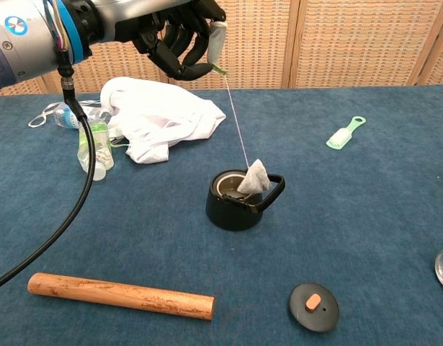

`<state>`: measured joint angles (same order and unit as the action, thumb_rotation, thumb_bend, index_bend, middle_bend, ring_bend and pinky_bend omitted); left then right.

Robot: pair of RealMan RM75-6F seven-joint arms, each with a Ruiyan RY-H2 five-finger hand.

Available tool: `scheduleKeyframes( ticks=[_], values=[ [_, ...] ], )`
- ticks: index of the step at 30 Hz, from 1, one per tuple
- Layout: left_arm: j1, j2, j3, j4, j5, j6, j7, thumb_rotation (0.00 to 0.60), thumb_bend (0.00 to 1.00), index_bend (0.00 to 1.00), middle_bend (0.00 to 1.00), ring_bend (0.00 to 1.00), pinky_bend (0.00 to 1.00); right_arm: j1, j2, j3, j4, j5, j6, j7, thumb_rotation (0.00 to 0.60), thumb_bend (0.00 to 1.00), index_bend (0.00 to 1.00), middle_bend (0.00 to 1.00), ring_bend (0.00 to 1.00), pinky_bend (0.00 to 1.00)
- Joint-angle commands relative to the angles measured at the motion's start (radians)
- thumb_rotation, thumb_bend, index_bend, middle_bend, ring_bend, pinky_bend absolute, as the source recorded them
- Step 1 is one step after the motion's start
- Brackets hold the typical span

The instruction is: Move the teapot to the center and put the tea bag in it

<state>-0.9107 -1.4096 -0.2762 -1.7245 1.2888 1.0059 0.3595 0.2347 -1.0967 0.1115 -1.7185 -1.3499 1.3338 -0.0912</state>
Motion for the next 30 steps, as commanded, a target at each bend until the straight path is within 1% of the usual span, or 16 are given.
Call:
scheduleKeyframes(
  ticks=[1,9,19,25,30],
  values=[
    [-0.003,-0.004,0.003,0.003,-0.002,-0.002,0.002,0.600,0.52,0.63,0.71,0.68,0.66,-0.002,0.000,0.001,0.004,0.003,-0.001,0.004,0.600,0.20,0.41,0.27,0.24,0.31],
    [0.001,-0.006,0.020,0.009,-0.007,0.008,0.007,0.600,0.52,0.63,0.71,0.68,0.66,-0.004,0.003,0.001,0.010,0.006,-0.010,0.018,0.600,0.20,0.41,0.27,0.24,0.31],
    [0.008,-0.004,0.049,0.018,-0.021,-0.006,0.007,0.600,0.52,0.63,0.71,0.68,0.66,-0.002,0.003,0.002,0.011,0.008,-0.022,0.023,0.600,0.20,0.41,0.27,0.24,0.31],
    [0.024,-0.007,0.088,0.020,0.000,-0.006,0.002,0.600,0.52,0.63,0.71,0.68,0.66,-0.005,0.003,-0.001,0.016,0.006,-0.026,0.031,0.600,0.20,0.41,0.27,0.24,0.31],
    [0.058,-0.011,0.149,0.028,0.055,0.018,0.001,0.600,0.52,0.63,0.71,0.68,0.66,-0.007,0.006,-0.002,0.018,0.003,-0.028,0.040,0.600,0.20,0.41,0.27,0.24,0.31]
  ],
)
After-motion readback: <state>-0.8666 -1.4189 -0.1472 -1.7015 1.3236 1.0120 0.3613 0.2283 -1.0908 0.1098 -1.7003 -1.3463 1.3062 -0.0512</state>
